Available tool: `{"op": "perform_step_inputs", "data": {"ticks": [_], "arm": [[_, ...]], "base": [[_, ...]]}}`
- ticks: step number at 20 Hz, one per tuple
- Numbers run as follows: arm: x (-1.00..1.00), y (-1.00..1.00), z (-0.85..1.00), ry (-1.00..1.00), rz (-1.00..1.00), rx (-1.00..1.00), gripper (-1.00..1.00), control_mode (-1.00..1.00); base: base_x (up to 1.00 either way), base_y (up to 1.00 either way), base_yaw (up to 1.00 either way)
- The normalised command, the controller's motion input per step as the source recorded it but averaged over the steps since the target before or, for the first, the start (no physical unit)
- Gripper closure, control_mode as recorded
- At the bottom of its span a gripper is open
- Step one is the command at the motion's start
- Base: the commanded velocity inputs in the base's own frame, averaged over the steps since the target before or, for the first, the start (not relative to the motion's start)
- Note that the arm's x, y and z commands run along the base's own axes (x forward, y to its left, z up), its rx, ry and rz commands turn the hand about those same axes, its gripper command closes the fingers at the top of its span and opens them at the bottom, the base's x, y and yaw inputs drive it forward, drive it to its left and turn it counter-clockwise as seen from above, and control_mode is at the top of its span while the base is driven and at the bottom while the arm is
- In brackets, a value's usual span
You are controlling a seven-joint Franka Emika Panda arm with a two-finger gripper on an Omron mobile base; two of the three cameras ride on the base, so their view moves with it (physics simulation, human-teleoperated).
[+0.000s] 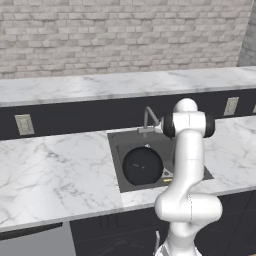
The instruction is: Pick the pan and sponge and place them into the sink. Then turn on the water.
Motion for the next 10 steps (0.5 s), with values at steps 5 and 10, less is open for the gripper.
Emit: {"op": "perform_step_inputs", "data": {"ticks": [5, 10], "arm": [[0.33, -0.22, 0.0, -0.04, -0.09, 0.0, -1.0, -1.0], [0.24, -0.46, -0.05, -0.04, -0.08, 0.01, -1.0, -1.0]], "base": [[0.0, 0.0, 0.0], [0.0, 0.0, 0.0]]}}
